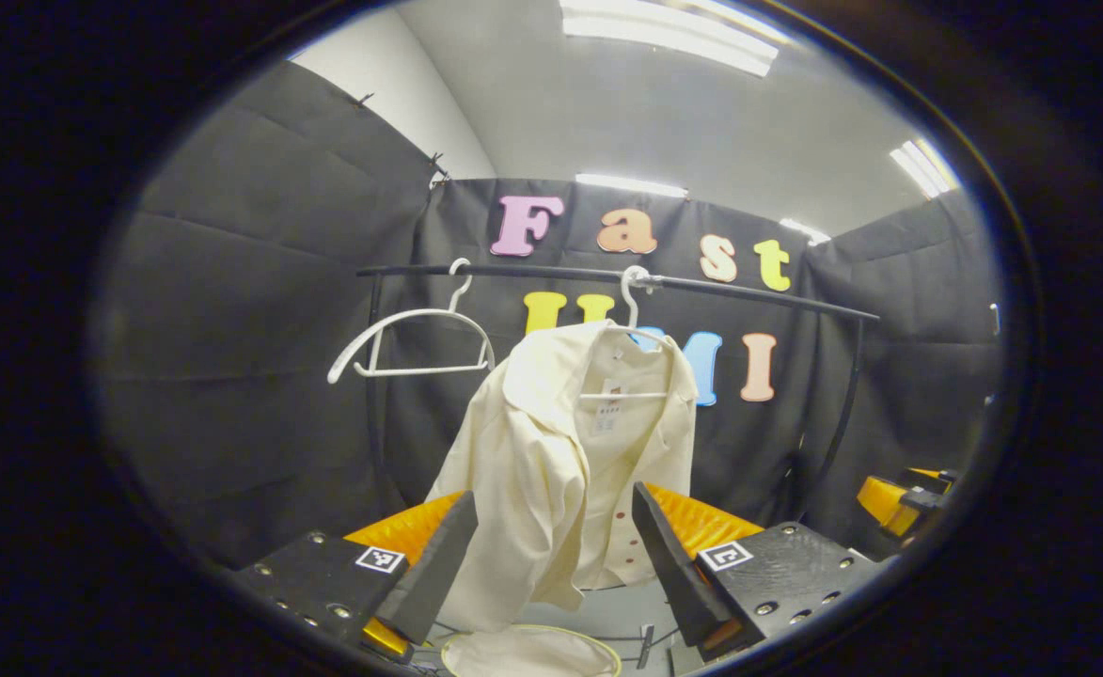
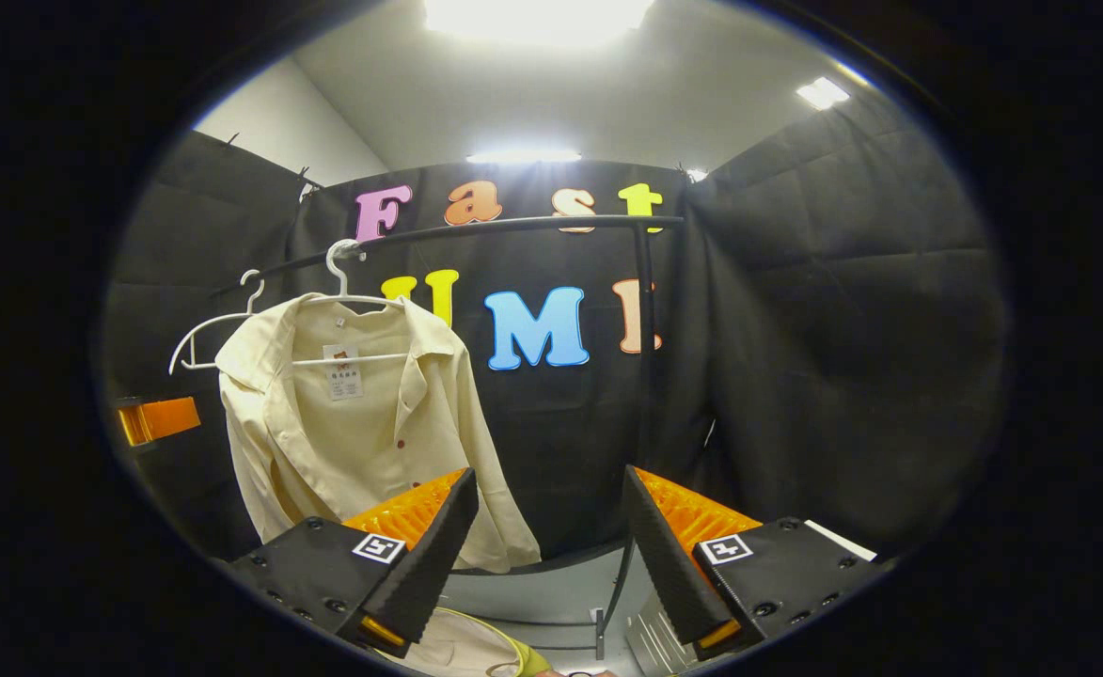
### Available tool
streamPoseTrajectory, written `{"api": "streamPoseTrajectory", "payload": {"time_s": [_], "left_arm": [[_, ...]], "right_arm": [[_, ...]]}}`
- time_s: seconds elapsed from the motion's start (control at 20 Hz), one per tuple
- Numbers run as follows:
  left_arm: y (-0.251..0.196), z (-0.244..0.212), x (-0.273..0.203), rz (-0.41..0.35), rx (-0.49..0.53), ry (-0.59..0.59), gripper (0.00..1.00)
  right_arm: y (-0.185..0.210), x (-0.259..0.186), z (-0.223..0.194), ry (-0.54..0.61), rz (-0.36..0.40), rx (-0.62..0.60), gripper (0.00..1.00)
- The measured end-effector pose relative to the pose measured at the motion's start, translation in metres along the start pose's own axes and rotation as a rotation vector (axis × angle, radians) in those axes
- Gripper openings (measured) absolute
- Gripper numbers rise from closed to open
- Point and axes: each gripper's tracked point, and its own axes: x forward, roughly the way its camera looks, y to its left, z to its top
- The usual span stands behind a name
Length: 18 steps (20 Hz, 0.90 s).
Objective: Grasp the clothes on the hanger with both hands and then place them into the laundry hamper below.
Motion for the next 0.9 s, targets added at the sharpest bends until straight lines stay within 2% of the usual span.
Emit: {"api": "streamPoseTrajectory", "payload": {"time_s": [0.1,0.3,0.5,0.65,0.9], "left_arm": [[0.004,0.002,0.012,0.033,0.005,0.018,0.97],[-0.008,0.007,0.041,0.042,-0.017,0.048,0.98],[-0.016,0.011,0.078,0.103,-0.010,0.058,0.97],[-0.022,0.004,0.110,0.148,-0.003,0.082,0.98],[-0.014,-0.007,0.144,0.264,0.001,0.101,0.97]], "right_arm": [[0.001,0.005,0.000,0.004,0.002,0.006,0.97],[-0.005,0.023,-0.005,0.018,0.000,0.006,0.98],[-0.005,0.053,-0.012,0.057,0.005,0.056,0.96],[-0.010,0.076,-0.013,0.067,0.022,0.059,0.92],[-0.011,0.124,-0.012,0.070,0.093,0.057,0.96]]}}
